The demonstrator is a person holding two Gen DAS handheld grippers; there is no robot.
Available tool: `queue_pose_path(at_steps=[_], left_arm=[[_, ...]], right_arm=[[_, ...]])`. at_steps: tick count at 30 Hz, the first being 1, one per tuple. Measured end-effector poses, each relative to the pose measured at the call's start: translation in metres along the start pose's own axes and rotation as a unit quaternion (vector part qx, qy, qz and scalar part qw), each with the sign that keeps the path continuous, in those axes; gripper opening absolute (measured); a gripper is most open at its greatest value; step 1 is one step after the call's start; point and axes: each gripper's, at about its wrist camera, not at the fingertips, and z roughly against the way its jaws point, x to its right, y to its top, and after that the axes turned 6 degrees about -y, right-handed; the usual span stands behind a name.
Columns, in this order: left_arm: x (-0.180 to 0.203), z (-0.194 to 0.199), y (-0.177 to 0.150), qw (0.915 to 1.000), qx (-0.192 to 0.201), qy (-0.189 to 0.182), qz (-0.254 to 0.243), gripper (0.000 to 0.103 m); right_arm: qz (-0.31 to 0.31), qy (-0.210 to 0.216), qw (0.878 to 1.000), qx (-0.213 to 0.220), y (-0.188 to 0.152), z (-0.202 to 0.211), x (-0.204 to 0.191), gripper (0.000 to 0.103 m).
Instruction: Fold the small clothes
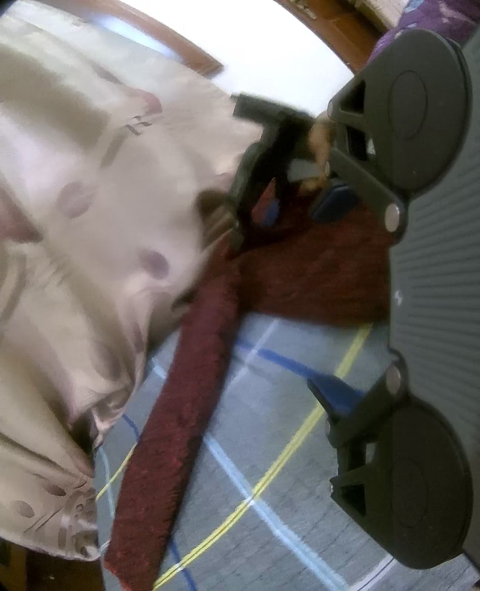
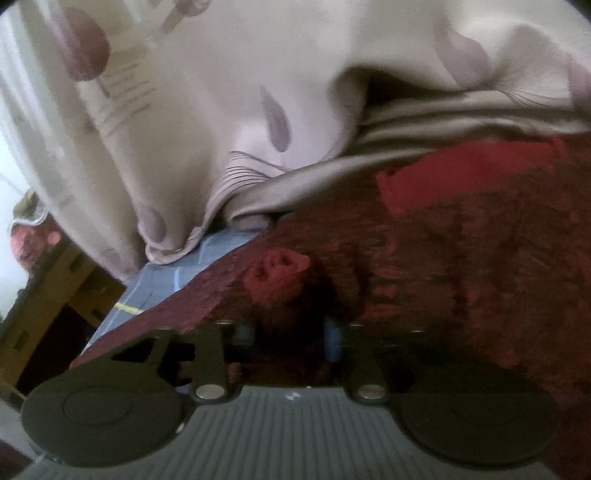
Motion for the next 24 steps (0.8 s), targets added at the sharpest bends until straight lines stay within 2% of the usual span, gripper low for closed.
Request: queue_pose_path(at_steps=[3,6,9,13,14,16,19,21,24], left_arm=[[-0.003,0.005,0.012,0.9999,0.015,0.006,0.000,0.090],[-0.012,0.008,0.029,0.9995,0.025,0.020,0.002,0.090],[-0.031,0.008,0.046,0.9984,0.042,0.031,0.022,0.090],[-0.072,-0.006,0.070,0.9943,0.046,0.034,0.090,0.090],[-0.081,-0.008,0.074,0.9924,0.047,0.040,0.107,0.090],[-0.106,-0.012,0.081,0.9826,0.055,0.050,0.170,0.090],[-0.136,-0.017,0.086,0.9660,0.073,0.073,0.237,0.090],[-0.151,-0.020,0.089,0.9613,0.083,0.062,0.255,0.089],[-0.161,-0.025,0.102,0.9594,0.100,0.078,0.252,0.089]], right_arm=[[0.030,0.021,0.999,0.009,0.002,0.017,-0.017,0.079],[0.054,0.029,0.997,0.045,0.000,0.053,-0.028,0.082],[0.028,0.089,0.994,0.059,-0.007,0.097,-0.017,0.082],[0.005,0.104,0.991,0.079,-0.035,0.160,0.009,0.091],[-0.002,0.101,0.992,0.081,-0.042,0.171,0.016,0.092],[-0.020,0.096,0.992,0.078,-0.057,0.188,0.031,0.092],[-0.040,0.082,0.993,0.073,-0.077,0.209,0.052,0.092],[-0.046,0.070,0.994,0.073,-0.088,0.220,0.062,0.092],[-0.065,0.060,0.993,0.080,-0.098,0.237,0.076,0.093]])
